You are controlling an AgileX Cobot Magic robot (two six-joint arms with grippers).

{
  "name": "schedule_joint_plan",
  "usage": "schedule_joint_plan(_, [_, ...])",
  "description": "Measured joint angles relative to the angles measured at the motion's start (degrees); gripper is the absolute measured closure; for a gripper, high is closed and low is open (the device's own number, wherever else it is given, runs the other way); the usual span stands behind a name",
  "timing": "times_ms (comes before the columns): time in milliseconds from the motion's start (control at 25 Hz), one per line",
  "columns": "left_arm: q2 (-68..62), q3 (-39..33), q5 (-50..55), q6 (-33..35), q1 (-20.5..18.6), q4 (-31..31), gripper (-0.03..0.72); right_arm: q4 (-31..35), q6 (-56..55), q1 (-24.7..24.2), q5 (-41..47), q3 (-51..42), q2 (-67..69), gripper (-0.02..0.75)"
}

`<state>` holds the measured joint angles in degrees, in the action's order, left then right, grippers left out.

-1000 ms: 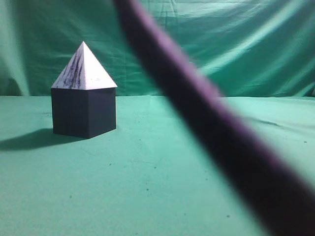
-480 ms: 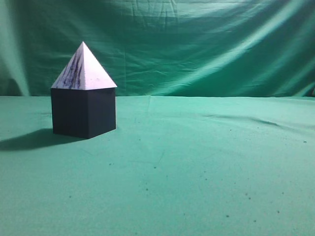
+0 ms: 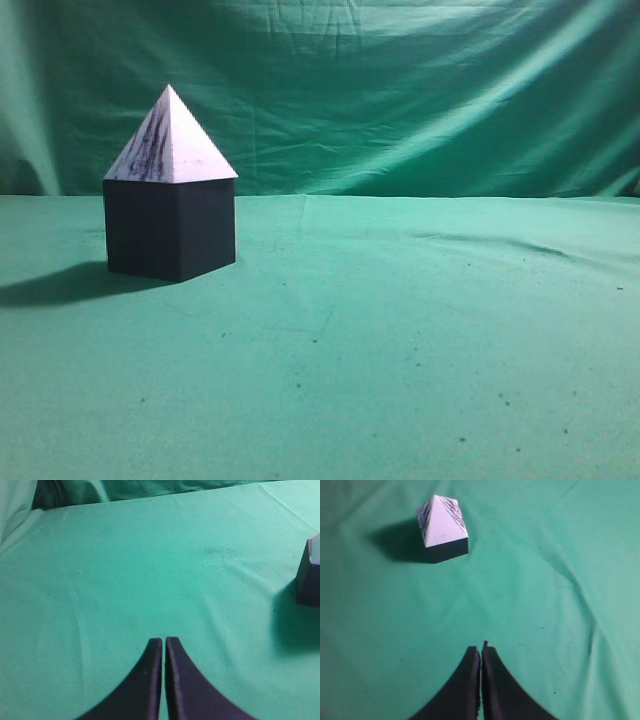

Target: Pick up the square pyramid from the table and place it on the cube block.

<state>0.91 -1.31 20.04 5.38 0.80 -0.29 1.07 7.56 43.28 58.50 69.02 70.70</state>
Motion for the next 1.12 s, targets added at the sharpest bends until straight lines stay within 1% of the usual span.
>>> schedule_joint_plan(240, [0.00, 0.00, 0.00, 0.00, 0.00, 0.00, 0.688, 3.34, -0.26, 0.00, -12.97, -15.92, -13.90, 0.738])
schedule_joint_plan(360, [0.00, 0.00, 0.00, 0.00, 0.00, 0.00, 0.688, 5.29, -0.53, 0.00, -16.12, -20.67, -19.82, 0.738])
schedule_joint_plan(440, [0.00, 0.00, 0.00, 0.00, 0.00, 0.00, 0.688, 6.31, -0.74, 0.00, -15.22, -21.76, -23.35, 0.738])
schedule_joint_plan(680, [0.00, 0.00, 0.00, 0.00, 0.00, 0.00, 0.688, 6.58, -0.52, 0.00, -7.74, -21.94, -29.94, 0.738])
schedule_joint_plan(840, [0.00, 0.00, 0.00, 0.00, 0.00, 0.00, 0.688, 4.67, -0.48, 0.00, -7.24, -22.47, -30.88, 0.738])
schedule_joint_plan(960, [0.00, 0.00, 0.00, 0.00, 0.00, 0.00, 0.688, 3.74, -0.48, -1.59, -12.83, -25.55, -32.77, 0.738])
schedule_joint_plan(1080, [0.00, 0.00, 0.00, 0.00, 0.00, 0.00, 0.688, 3.96, -0.48, -6.05, -22.54, -30.33, -37.09, 0.738])
schedule_joint_plan(1120, [0.00, 0.00, 0.00, 0.00, 0.00, 0.00, 0.688, 4.78, -0.48, -8.21, -25.27, -32.26, -39.15, 0.738])
